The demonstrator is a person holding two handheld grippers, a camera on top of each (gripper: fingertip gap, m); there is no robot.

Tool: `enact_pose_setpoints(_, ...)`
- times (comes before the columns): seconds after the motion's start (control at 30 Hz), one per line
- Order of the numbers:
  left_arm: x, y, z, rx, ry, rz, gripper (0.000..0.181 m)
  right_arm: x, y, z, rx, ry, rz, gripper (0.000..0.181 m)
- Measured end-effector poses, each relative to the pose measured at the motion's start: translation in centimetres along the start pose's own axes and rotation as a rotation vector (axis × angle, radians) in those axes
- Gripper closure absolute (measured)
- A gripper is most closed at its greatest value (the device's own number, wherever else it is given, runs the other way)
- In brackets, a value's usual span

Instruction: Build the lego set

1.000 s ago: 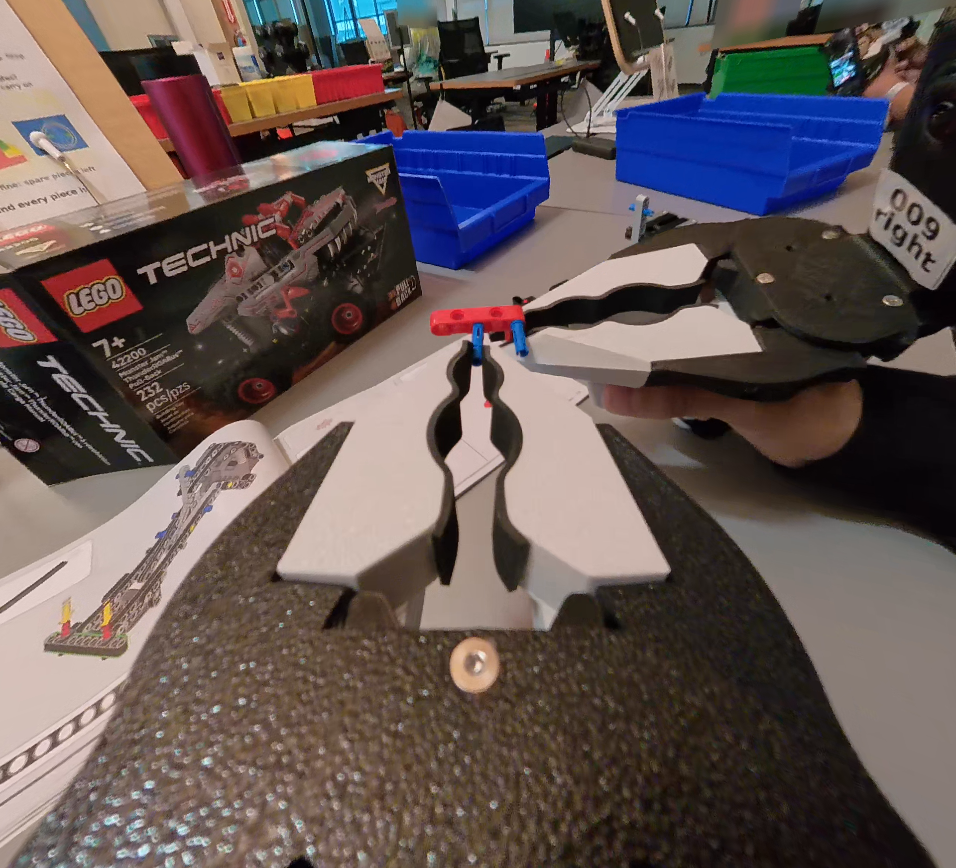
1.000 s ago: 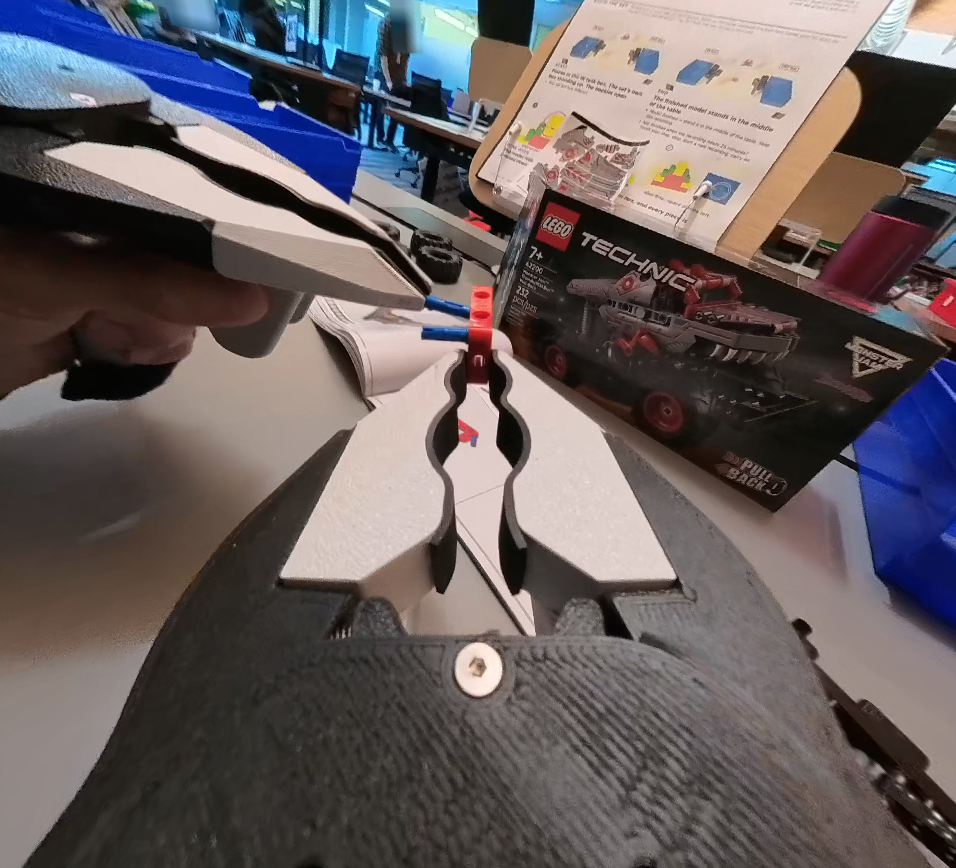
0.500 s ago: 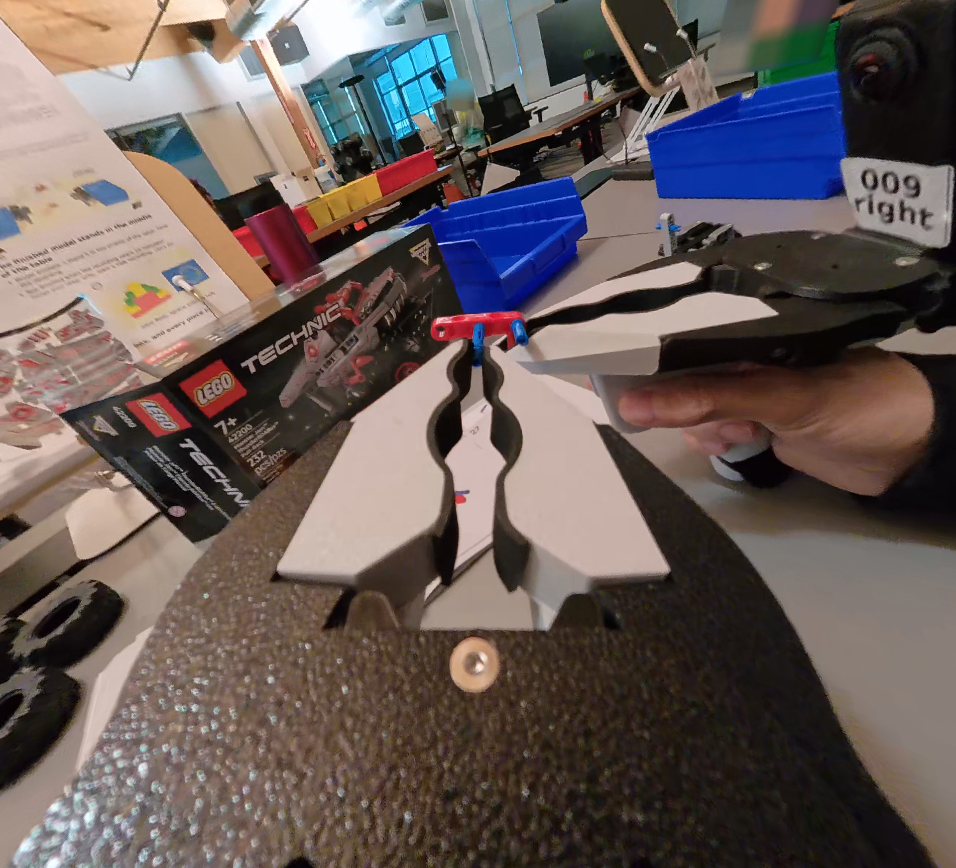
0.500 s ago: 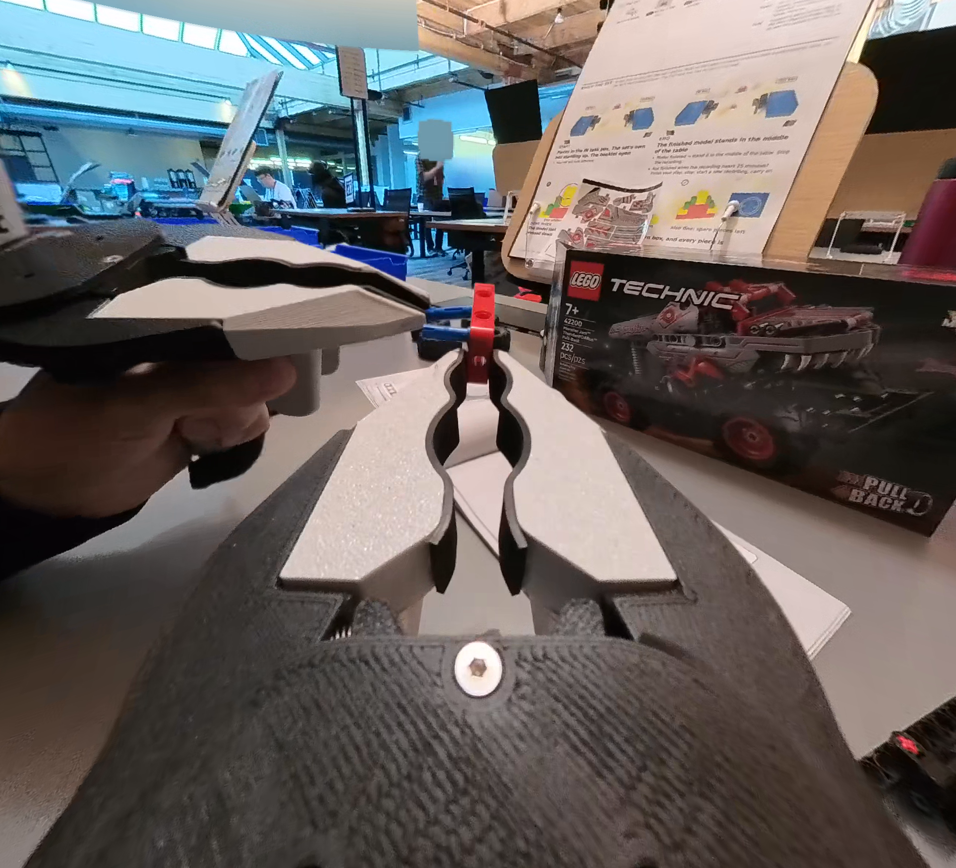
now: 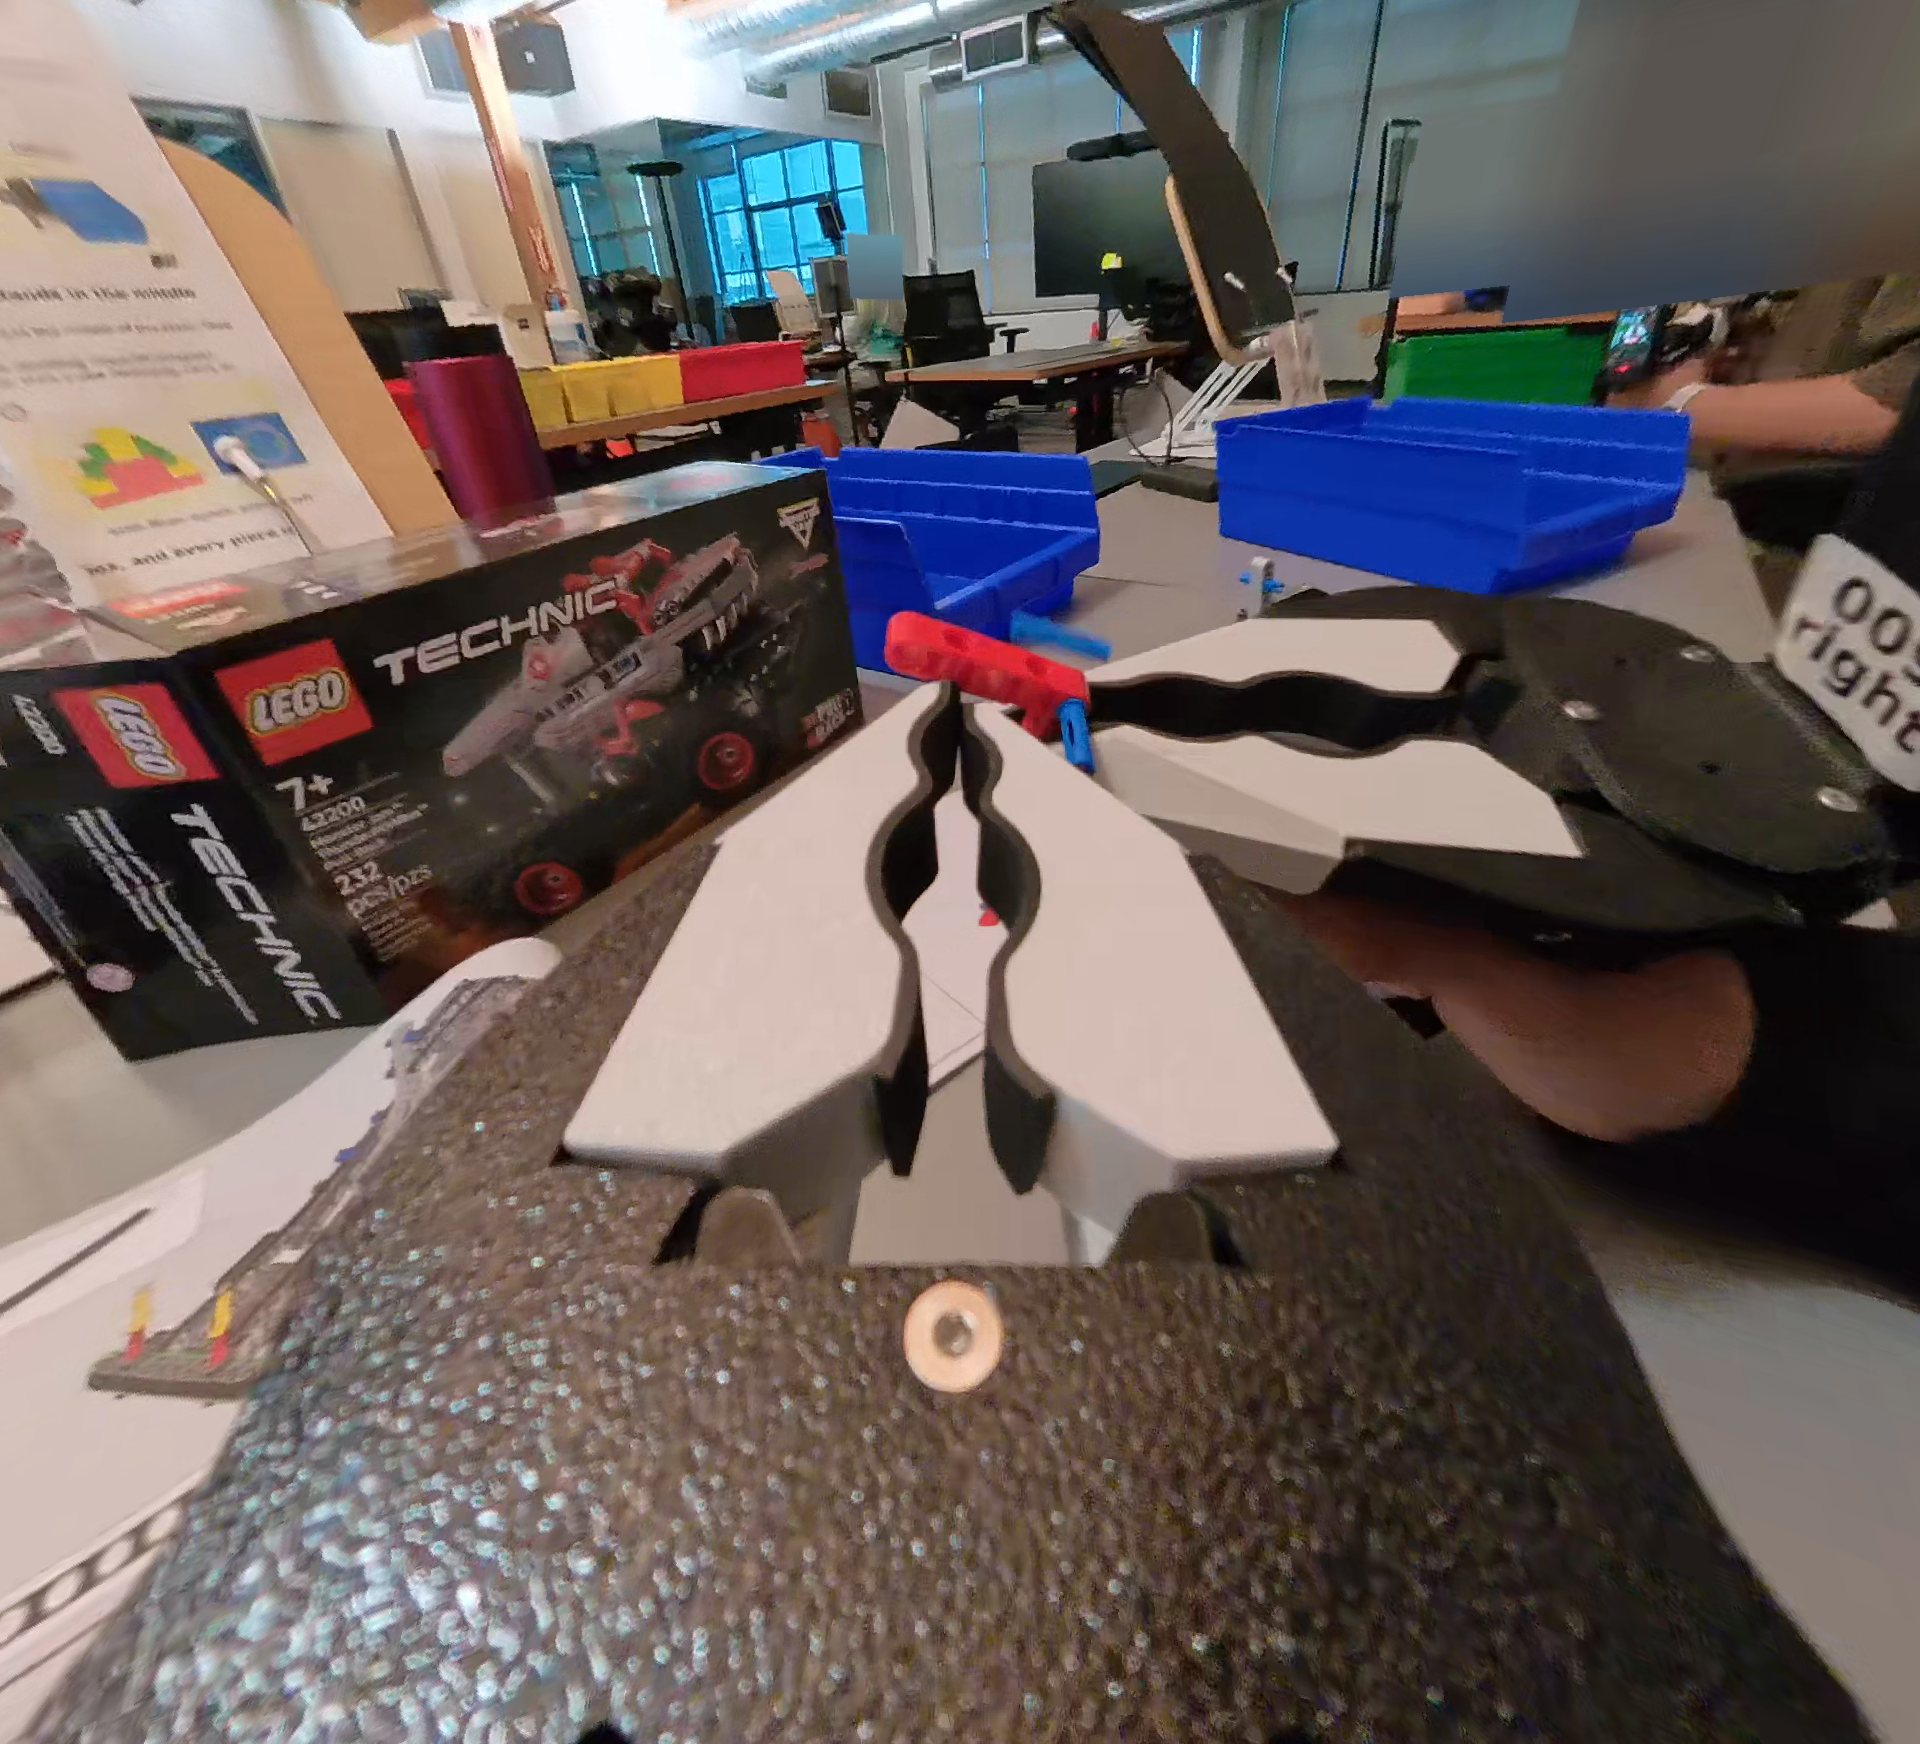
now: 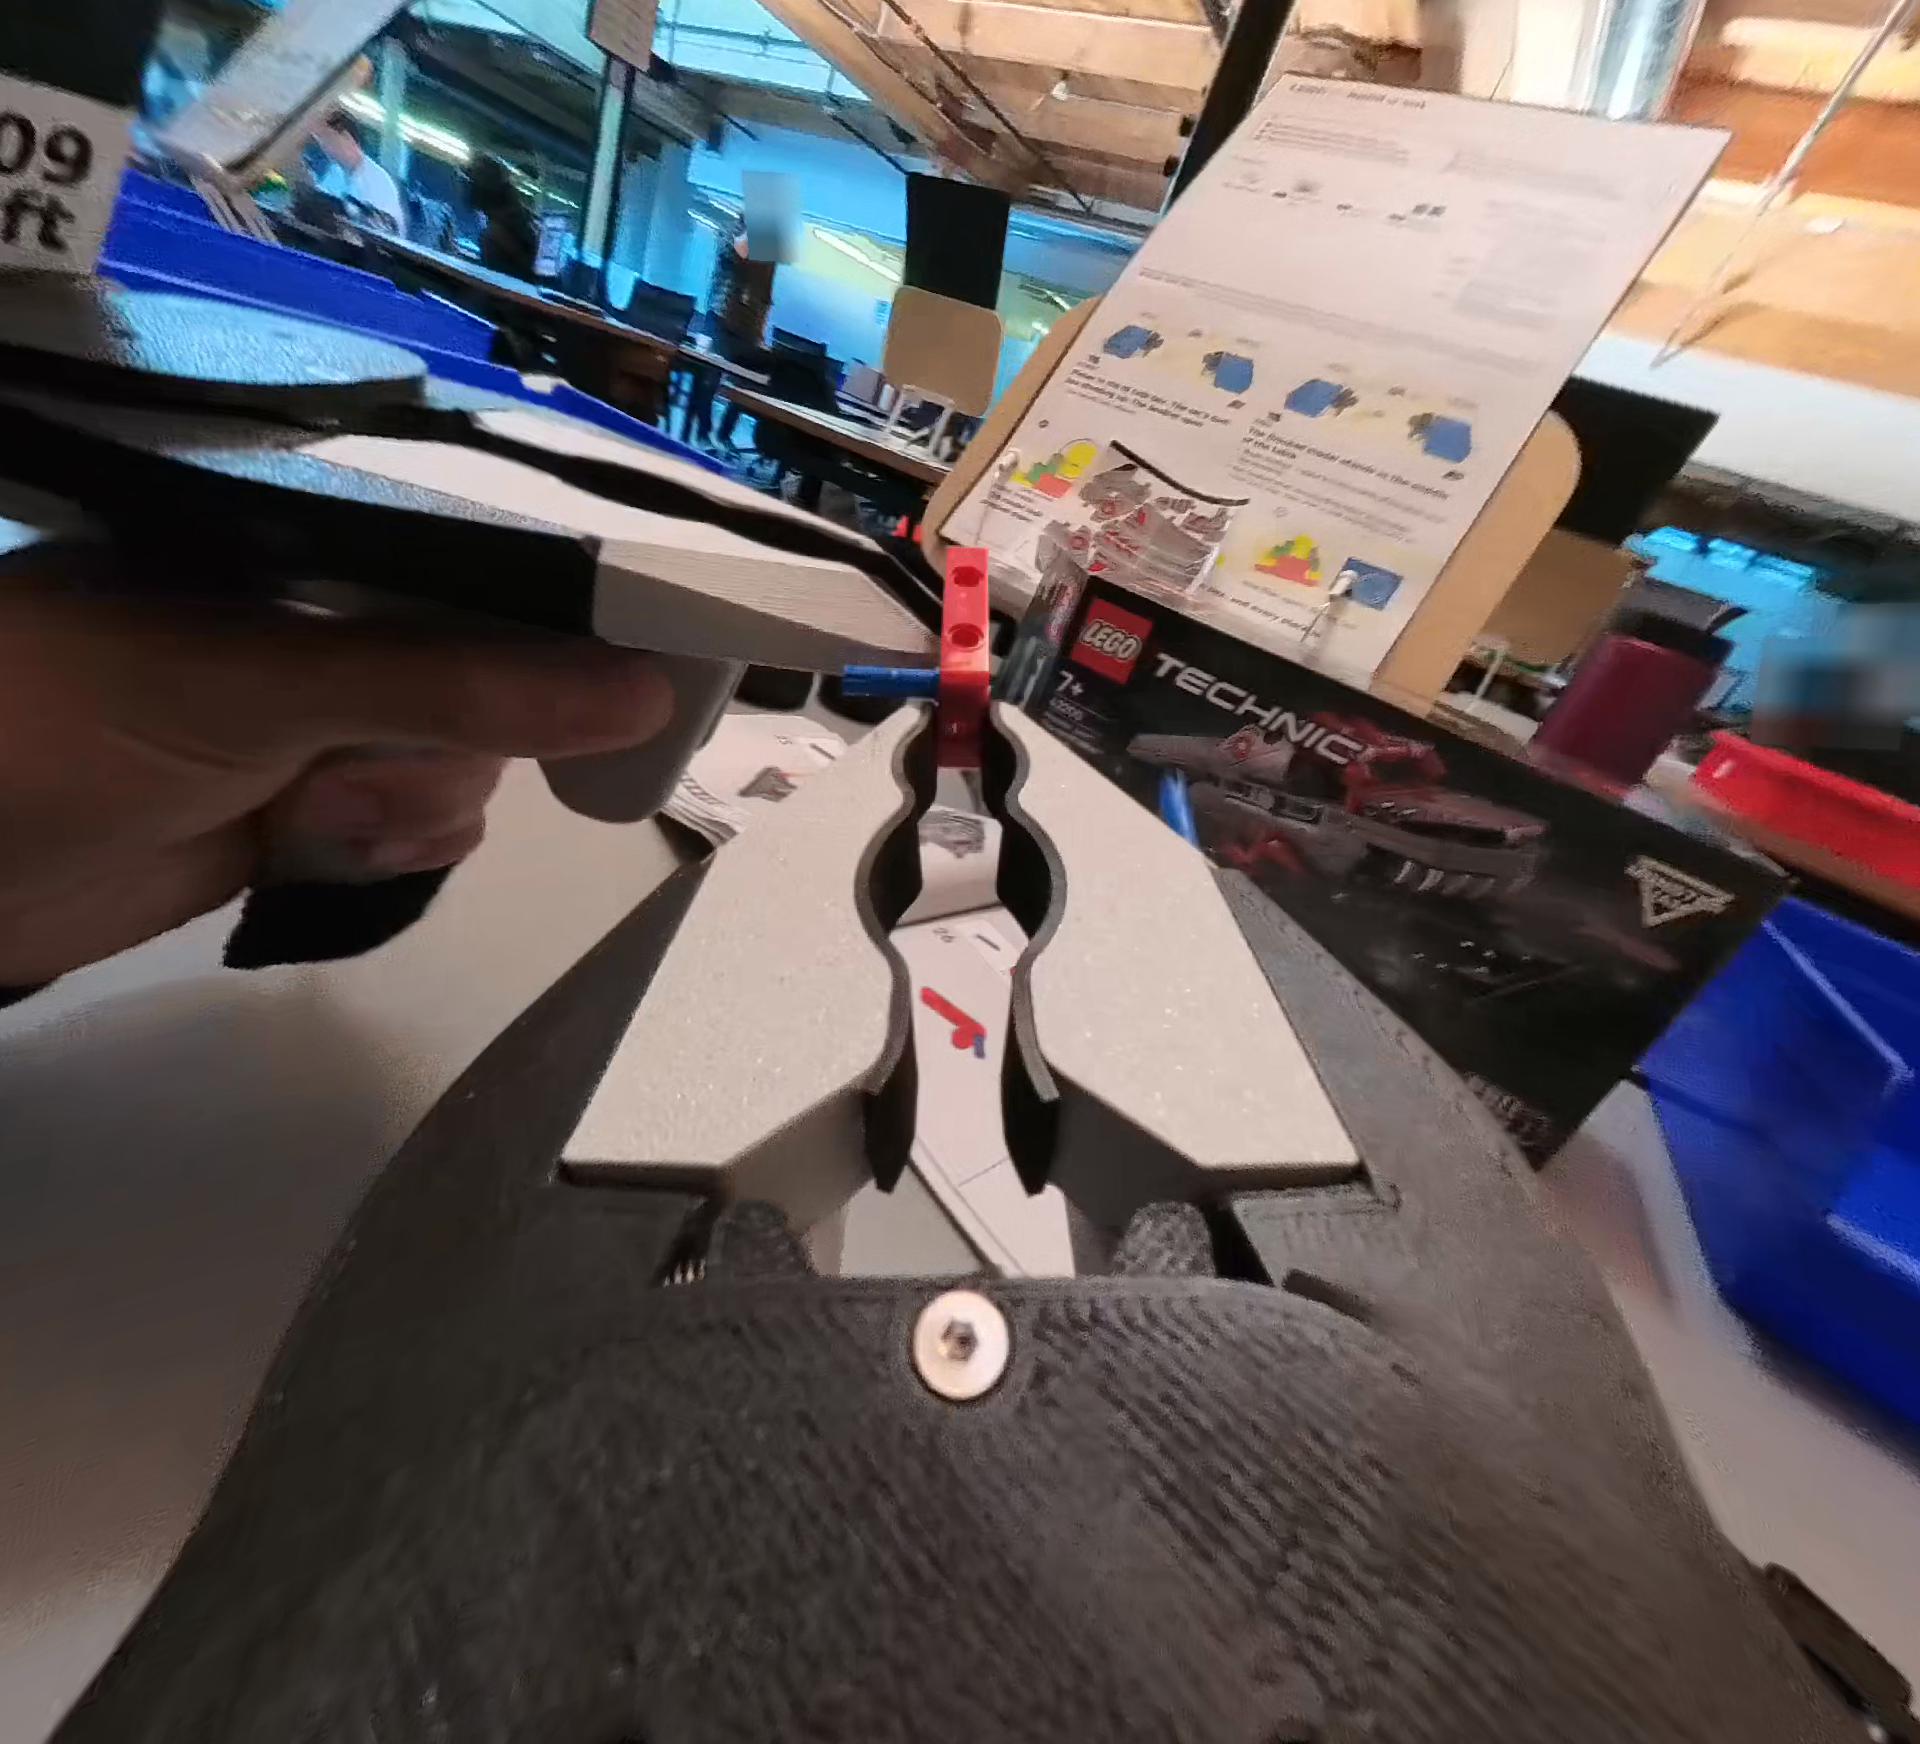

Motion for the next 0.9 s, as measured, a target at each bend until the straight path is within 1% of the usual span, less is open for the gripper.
enact_pose_setpoints(0.07, 0.0, 0.1, -0.1, 0.029, -0.012, 0.020, 0.181, 0.0, 0.2, -0.1, 0.003, -0.022, 0.005, 0.175)
enact_pose_setpoints(0.13, 0.0, 0.3, -0.3, 0.111, -0.009, 0.053, 0.181, -0.5, 0.5, -0.8, -0.048, -0.062, 0.011, 0.175)
enact_pose_setpoints(0.17, 0.0, 0.5, -0.3, 0.161, -0.018, 0.080, 0.181, -1.0, 0.3, -1.8, -0.067, -0.070, 0.018, 0.176)
enact_pose_setpoints(0.2, 0.1, 0.8, -0.2, 0.210, -0.032, 0.113, 0.181, -1.8, -0.2, -3.2, -0.054, -0.098, 0.008, 0.176)
enact_pose_setpoints(0.23, 0.3, 1.2, -0.3, 0.249, -0.032, 0.150, 0.181, -2.7, -0.6, -5.2, -0.020, -0.083, 0.025, 0.176)
enact_pose_setpoints(0.3, 0.7, 2.0, -0.4, 0.264, -0.008, 0.212, 0.181, -4.8, -0.8, -9.3, 0.004, 0.032, 0.046, 0.176)
enact_pose_setpoints(0.33, 1.0, 2.3, -0.6, 0.249, 0.019, 0.233, 0.181, -6.0, -0.4, -11.1, -0.008, 0.105, 0.067, 0.176)
enact_pose_setpoints(0.37, 1.2, 2.6, -0.8, 0.235, 0.045, 0.260, 0.181, -7.1, 0.2, -12.5, -0.016, 0.177, 0.094, 0.176)
enact_pose_setpoints(0.43, 1.6, 3.2, -0.9, 0.236, 0.076, 0.332, 0.181, -8.5, 1.5, -14.0, 0.029, 0.210, 0.133, 0.176)
enact_pose_setpoints(0.53, 2.1, 3.8, -1.2, 0.203, 0.177, 0.444, 0.178, -8.6, 2.8, -13.6, 0.036, 0.228, 0.109, 0.176)
enact_pose_setpoints(0.6, 2.4, 4.3, -2.0, 0.143, 0.288, 0.546, 0.169, -7.9, 3.7, -12.7, 0.029, 0.231, 0.112, 0.176)
enact_pose_setpoints(0.63, 2.5, 4.8, -2.3, 0.135, 0.318, 0.602, 0.164, -7.5, 3.9, -12.2, 0.033, 0.215, 0.107, 0.176)
enact_pose_setpoints(0.67, 2.5, 5.3, -2.5, 0.143, 0.333, 0.652, 0.158, -7.0, 3.8, -11.7, 0.042, 0.196, 0.092, 0.176)
enact_pose_setpoints(0.73, 2.4, 6.3, -2.4, 0.177, 0.336, 0.691, 0.155, -6.2, 3.3, -10.5, 0.047, 0.121, 0.042, 0.176)
enact_pose_setpoints(0.83, 2.2, 6.7, -1.9, 0.126, 0.358, 0.713, 0.161, -5.3, 3.1, -9.0, 0.032, 0.077, 0.026, 0.176)
enact_pose_setpoints(0.9, 2.3, 6.6, -2.0, 0.065, 0.334, 0.740, 0.164, -4.7, 3.0, -8.3, 0.035, 0.066, 0.025, 0.176)
Point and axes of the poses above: each gripper's, where its closed fingertips meet, x out along the fingers, y out of its underside, z = x × y across the jaws, the point moved 9 cm from there along -x, back along the fingers, and after that the axes turned 5 degrees about -x, right-handed, at the moved point
